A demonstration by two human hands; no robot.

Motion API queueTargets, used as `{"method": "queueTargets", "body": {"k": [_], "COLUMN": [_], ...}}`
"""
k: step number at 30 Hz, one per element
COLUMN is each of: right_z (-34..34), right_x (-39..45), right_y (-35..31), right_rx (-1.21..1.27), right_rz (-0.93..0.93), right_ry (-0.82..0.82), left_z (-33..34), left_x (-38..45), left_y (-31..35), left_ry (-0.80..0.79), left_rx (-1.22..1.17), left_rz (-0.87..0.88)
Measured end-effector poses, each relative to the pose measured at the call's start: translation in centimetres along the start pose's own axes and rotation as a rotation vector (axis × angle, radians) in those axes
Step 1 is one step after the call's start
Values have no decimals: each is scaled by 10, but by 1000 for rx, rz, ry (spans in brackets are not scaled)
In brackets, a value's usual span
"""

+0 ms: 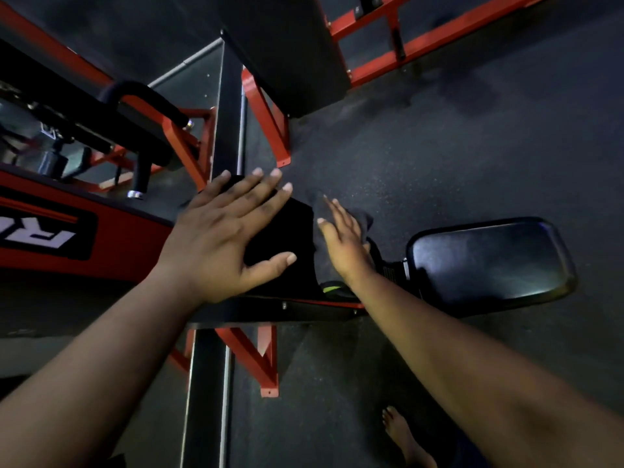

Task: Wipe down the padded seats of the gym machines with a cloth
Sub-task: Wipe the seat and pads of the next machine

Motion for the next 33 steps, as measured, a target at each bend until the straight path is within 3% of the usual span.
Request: {"method": "queueTargets", "body": {"k": [6,13,16,19,23,28,33], "right_z": [32,36,24,23,30,42,31], "right_x": [-54,-88,-57,-65,-121,-163,-187], "right_y": [-99,-157,-188,-189,-155,-136,-116], "right_rx": [-120,-325,-350,-402,-756,-1159,-869], "right_rz": [-209,-461,-392,-410,-580,-625,-670], "right_ry": [-5,-45,-100,-74,-79,-13,-24], "left_z": [3,28,39,26,24,55,56], "left_x": [-8,-22,-23,-32,-54,-93,-111], "left_y": [-4,-9,-13,-5,19,47,92], "left_ry": [229,676,570,610,684,572,661], "left_rx": [-167,-994,-1226,-1382,-1482,-1634,-1819], "left_rz": [-87,-430,-535,-521,-502,-629,-605]}}
Point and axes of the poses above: each hand's wrist, its own x-axis towards the middle knuckle, its own z-axis out of the palm, y = z × x, the point moved 2 cm from there along x, towards the middle knuckle, and after that the axes turned 11 degrees about -y, right-handed, at the moved point
